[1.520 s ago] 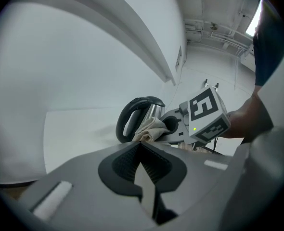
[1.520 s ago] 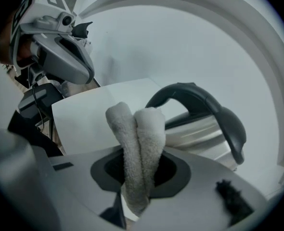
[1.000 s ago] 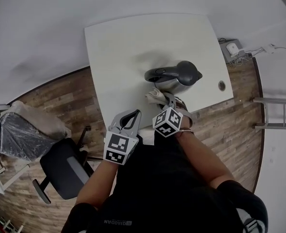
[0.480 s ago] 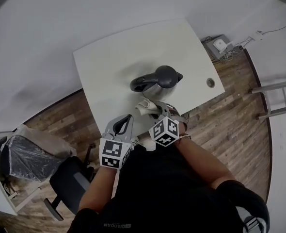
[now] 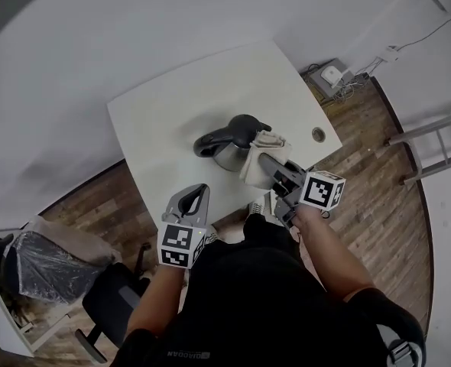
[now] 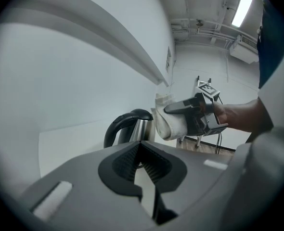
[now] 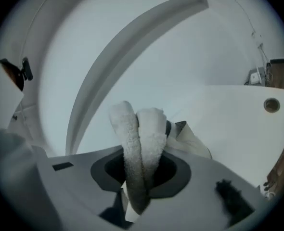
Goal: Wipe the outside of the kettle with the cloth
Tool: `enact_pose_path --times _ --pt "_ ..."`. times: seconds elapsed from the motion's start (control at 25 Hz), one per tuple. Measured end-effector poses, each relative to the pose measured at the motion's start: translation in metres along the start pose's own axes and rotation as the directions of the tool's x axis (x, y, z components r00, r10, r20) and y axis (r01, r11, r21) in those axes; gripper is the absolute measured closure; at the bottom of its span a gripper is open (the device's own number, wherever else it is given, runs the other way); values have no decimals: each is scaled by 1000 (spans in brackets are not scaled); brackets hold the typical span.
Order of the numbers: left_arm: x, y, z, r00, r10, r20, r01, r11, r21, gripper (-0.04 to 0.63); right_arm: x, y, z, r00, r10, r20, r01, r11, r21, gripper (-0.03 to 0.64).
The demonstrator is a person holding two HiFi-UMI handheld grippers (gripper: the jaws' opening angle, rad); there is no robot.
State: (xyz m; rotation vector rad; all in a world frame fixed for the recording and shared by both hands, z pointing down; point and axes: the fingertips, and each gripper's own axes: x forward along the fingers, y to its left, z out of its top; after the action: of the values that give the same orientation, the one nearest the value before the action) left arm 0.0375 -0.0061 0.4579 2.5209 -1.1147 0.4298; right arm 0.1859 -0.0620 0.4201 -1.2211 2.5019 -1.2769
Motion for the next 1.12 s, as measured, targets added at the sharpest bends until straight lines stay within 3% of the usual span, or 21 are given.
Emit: enact_pose_path --times 0.2,0.36,0.44,0.68,1.12 --pt "5 -3 3 1000 3 -16 -3 1000 3 588 -4 -20 15 999 24 44 -30 990 136 522" --pt "17 -10 6 1000 -4 -30 4 1000 17 588 -9 -34 26 998 45 54 -51 993 110 522" --pt "23 -14 7 999 -11 -39 12 1000 23 589 -11 -49 18 998 24 52 -32 986 163 522" --pt "43 -25 9 998 -19 -60 21 999 32 589 -11 -89 4 1000 -4 6 2 974 227 522" --pt "58 -26 6 992 36 -117 -33 999 25 588 8 -157 -27 995 -32 -90 58 948 313 522"
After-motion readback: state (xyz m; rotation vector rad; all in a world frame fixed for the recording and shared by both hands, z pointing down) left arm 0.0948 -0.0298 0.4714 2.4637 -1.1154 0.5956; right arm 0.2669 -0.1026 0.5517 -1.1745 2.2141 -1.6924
